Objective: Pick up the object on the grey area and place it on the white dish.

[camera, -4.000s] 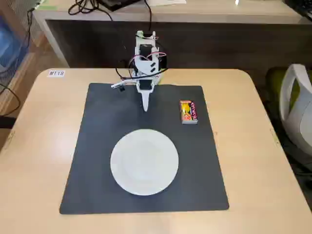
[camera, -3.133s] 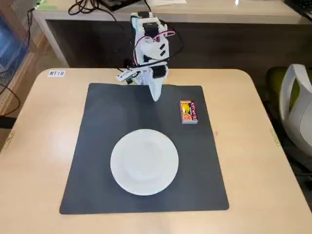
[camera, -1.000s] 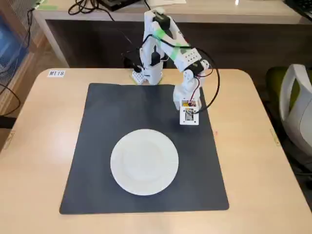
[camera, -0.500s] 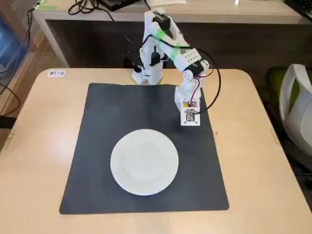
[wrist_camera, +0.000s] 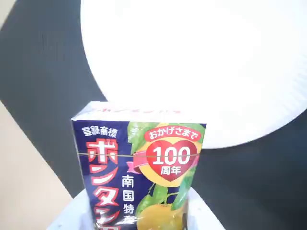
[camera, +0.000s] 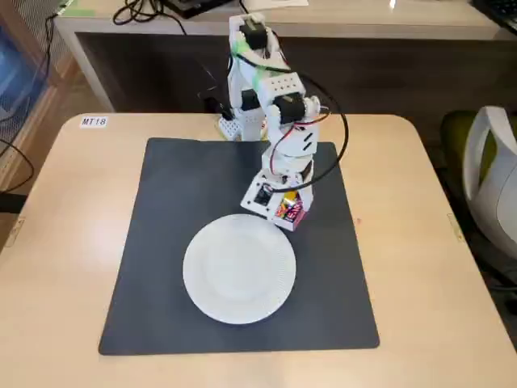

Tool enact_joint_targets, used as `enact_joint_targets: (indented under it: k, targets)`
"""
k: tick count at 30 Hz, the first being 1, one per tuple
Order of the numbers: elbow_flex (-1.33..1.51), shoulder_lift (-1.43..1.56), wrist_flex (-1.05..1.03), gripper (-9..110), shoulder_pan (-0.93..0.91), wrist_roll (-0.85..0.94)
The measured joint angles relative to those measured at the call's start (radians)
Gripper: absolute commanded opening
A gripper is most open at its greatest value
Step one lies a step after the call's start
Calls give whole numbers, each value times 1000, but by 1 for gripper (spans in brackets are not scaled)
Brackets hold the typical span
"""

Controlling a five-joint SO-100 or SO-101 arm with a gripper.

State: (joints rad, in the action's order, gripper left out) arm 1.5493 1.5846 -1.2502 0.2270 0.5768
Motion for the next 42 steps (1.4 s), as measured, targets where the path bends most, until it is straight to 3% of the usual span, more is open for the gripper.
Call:
enact_joint_targets:
  k: [13,27,35,40,42]
  targets:
    - [-696,-514,-330,18,-155,-132]
    - [-804,-652,-380,24,-233,-380]
    - [-856,-686,-420,41,-236,-448]
    - [-856,-686,-437,34,-241,-476]
    - [-856,-686,-437,21,-242,-486]
